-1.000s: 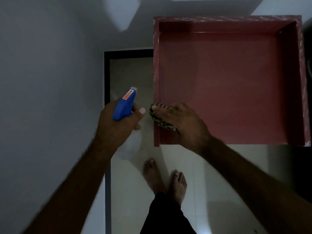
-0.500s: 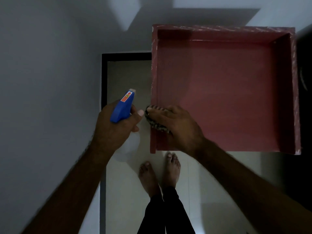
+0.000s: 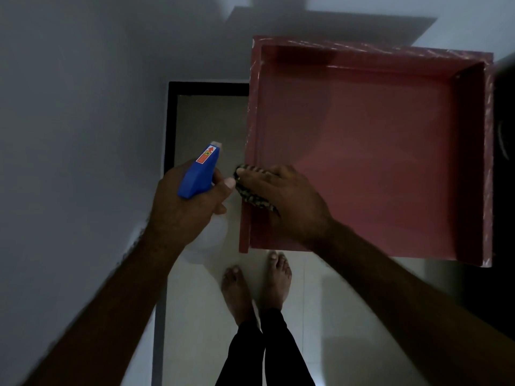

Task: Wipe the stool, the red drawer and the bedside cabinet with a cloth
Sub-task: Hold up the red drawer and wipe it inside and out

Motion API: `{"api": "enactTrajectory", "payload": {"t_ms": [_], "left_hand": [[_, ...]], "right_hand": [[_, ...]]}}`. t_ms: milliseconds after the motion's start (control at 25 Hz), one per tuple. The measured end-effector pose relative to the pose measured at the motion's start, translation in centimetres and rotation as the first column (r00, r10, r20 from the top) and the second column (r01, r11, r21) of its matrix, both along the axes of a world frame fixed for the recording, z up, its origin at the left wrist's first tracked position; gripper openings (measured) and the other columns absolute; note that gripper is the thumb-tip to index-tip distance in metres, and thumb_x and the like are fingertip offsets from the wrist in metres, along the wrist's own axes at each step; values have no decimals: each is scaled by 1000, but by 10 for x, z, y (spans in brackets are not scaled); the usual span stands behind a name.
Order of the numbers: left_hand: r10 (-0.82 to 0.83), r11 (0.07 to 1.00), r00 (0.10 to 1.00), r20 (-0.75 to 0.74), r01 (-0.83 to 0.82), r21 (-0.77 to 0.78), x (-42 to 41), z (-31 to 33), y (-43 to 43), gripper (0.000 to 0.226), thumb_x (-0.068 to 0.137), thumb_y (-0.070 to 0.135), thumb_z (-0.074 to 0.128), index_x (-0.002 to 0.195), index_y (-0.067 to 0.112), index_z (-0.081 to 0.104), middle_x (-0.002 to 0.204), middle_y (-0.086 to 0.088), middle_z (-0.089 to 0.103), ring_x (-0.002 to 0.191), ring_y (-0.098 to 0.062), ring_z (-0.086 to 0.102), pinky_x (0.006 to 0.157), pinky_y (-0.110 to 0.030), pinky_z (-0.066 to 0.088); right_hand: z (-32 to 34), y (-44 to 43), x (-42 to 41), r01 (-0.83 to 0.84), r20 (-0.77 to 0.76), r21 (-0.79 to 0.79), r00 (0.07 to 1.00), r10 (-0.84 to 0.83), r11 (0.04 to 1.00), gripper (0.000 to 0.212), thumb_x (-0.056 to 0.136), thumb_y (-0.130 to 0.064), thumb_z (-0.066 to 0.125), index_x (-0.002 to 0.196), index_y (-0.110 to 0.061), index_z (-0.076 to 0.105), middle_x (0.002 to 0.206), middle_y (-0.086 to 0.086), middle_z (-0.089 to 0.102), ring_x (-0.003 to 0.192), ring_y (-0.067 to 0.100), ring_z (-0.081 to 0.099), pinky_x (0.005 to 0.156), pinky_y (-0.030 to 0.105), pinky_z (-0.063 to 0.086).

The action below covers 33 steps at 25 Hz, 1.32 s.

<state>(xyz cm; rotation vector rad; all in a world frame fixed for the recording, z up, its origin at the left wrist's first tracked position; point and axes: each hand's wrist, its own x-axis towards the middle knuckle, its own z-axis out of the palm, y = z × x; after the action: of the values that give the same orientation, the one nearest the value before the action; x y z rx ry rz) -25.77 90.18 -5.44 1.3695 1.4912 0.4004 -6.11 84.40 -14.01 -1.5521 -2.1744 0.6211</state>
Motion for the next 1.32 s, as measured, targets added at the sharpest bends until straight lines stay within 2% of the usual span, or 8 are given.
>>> {"api": "enactTrajectory", "payload": {"t_ms": [200, 320, 440, 680, 800, 1000, 1200, 1320], "left_hand": [[17, 1000, 1000, -18, -16, 26, 1, 4, -2, 17, 91, 18, 69, 91, 4, 61, 81, -18, 68, 63, 2, 67, 60, -3, 46], [36, 999, 999, -12, -36, 31, 4, 8, -2, 15, 91, 20, 70, 89, 7, 62, 78, -16, 68, 62, 2, 67, 60, -3, 46], [35, 999, 999, -16, -35, 24, 7, 10, -2, 14, 91, 22, 69, 88, 13, 60, 78, -11, 68, 64, 4, 67, 60, -1, 45], [29, 999, 999, 14, -29, 29, 8, 7, -2, 16, 91, 21, 69, 90, 7, 61, 78, -13, 67, 64, 0, 67, 61, -3, 46], [33, 999, 999, 19, -34, 25, 7, 7, -1, 16, 90, 21, 70, 89, 9, 60, 77, -14, 66, 63, -2, 68, 60, -4, 48], [38, 999, 999, 31, -39, 31, 9, 4, 0, 13, 91, 19, 70, 87, 13, 59, 78, -16, 67, 63, -2, 67, 60, -4, 47], [43, 998, 999, 14, -43, 45, 13, 3, 2, 15, 91, 18, 70, 88, 6, 61, 79, -16, 67, 63, 3, 66, 61, -3, 46], [28, 999, 1000, 13, -28, 30, 15, 4, 3, 14, 92, 20, 69, 85, 16, 58, 80, -14, 68, 63, 4, 66, 60, -2, 45]], "right_hand": [[7, 15, 7, 129, 34, 8, 991, -129, 992, 67, 76, -4, 59, 143, -13, 62, 134, 9, 70, 103, 38, 62, 85, 46, 54], [9, 12, 2, 29, 5, -13, 1000, -29, 999, 65, 82, -23, 41, 142, -12, 63, 139, 8, 67, 102, 37, 64, 87, 45, 54], [11, 5, 4, -65, 34, -38, 997, 66, 997, 68, 81, -31, 37, 142, -12, 63, 142, 7, 65, 100, 36, 65, 85, 44, 54], [6, 22, 2, 40, 66, -51, 997, -37, 998, 68, 78, -7, 73, 145, -15, 60, 138, 8, 67, 107, 37, 63, 89, 46, 53], [4, 15, 0, -27, 34, -46, 999, 29, 999, 66, 78, -8, 67, 143, -15, 61, 139, 7, 67, 105, 37, 64, 86, 45, 54], [-1, 39, 5, 50, 61, -60, 997, -46, 997, 73, 77, -2, 68, 148, -18, 56, 139, 6, 67, 106, 36, 60, 87, 50, 53], [-3, 39, 6, 30, 26, -33, 999, -29, 999, 69, 77, -12, 56, 146, -14, 58, 138, 9, 67, 108, 39, 61, 88, 51, 53], [-2, 24, 7, -7, 8, -6, 1000, 7, 1000, 67, 77, -7, 64, 143, -11, 61, 139, 9, 67, 106, 38, 64, 87, 46, 54]]}}
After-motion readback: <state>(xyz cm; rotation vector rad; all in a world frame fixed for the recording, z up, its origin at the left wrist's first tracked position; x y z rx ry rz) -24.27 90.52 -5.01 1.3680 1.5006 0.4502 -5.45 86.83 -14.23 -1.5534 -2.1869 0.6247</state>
